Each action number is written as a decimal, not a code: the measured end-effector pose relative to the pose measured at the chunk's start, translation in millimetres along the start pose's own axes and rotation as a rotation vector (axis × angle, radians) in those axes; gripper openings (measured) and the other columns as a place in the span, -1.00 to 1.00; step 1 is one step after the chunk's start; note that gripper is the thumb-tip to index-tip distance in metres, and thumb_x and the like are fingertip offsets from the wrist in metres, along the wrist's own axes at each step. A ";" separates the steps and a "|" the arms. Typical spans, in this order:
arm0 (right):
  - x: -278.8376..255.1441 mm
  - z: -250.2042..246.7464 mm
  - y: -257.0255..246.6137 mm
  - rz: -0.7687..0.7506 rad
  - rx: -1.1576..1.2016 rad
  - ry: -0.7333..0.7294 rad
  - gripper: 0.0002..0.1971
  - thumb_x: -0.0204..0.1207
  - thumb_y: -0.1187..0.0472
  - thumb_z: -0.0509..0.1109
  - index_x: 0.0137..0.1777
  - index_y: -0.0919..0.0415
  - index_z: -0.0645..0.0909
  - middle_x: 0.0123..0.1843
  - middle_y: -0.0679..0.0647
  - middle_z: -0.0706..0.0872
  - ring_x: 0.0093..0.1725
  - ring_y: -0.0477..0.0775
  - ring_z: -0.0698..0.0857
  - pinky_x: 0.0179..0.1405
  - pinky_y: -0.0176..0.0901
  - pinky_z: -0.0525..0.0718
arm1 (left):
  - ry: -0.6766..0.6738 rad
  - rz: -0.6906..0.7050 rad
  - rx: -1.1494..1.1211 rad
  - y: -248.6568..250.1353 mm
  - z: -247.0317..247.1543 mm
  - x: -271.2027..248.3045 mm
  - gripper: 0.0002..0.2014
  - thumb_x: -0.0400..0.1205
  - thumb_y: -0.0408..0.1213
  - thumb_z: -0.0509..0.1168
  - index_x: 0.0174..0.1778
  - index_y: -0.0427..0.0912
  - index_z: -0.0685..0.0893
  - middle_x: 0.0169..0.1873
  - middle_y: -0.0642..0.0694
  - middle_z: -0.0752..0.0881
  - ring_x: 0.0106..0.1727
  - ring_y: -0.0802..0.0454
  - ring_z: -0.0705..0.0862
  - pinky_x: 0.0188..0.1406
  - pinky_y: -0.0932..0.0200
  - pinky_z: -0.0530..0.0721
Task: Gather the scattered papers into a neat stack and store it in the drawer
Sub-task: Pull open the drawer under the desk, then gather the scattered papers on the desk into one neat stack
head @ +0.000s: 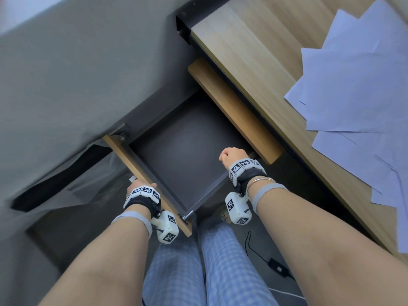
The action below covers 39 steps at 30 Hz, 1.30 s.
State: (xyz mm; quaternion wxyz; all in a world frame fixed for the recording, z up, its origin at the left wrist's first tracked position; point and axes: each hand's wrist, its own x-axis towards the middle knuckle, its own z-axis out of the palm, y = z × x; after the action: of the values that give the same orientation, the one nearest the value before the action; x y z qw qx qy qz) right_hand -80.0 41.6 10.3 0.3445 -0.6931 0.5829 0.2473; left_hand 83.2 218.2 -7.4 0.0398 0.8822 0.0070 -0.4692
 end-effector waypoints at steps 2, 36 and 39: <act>-2.0 -2.2 -1.7 0.006 -0.007 0.003 -0.65 0.59 0.29 0.05 0.13 0.18 0.67 0.11 0.16 0.75 0.01 0.19 0.75 -0.08 -0.12 0.65 | -0.057 0.035 0.155 3.3 -6.3 -7.6 -0.89 0.57 -0.32 0.26 -0.07 -0.27 0.63 -0.08 -0.12 0.61 -0.32 0.00 0.51 -0.31 0.19 0.49; -18.0 -249.2 296.2 0.425 0.166 0.369 -0.48 0.56 0.13 0.21 0.53 -0.05 0.29 0.60 0.11 0.27 0.57 0.28 0.23 0.52 0.19 0.31 | 0.132 0.945 0.484 405.2 119.8 -209.4 -0.48 0.59 -0.22 0.23 0.51 -0.10 0.36 0.55 -0.19 0.31 0.55 -0.19 0.34 0.48 -0.02 0.39; -21.1 -255.6 333.0 0.504 0.218 0.292 -0.22 0.49 -0.08 0.32 0.63 -0.20 -0.01 0.71 -0.04 -0.09 0.67 0.34 -0.13 0.59 0.34 0.12 | 0.189 0.998 0.648 425.5 145.9 -219.5 -0.35 0.60 -0.05 0.23 0.60 0.06 0.16 0.68 -0.08 0.02 0.68 -0.16 0.00 0.58 -0.10 0.22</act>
State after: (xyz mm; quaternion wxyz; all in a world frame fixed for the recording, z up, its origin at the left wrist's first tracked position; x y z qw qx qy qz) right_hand -425.0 -168.3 126.8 0.2570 -0.5141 0.8028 0.1587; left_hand -139.2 -211.6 120.4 -0.0165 0.7838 -0.5480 -0.2918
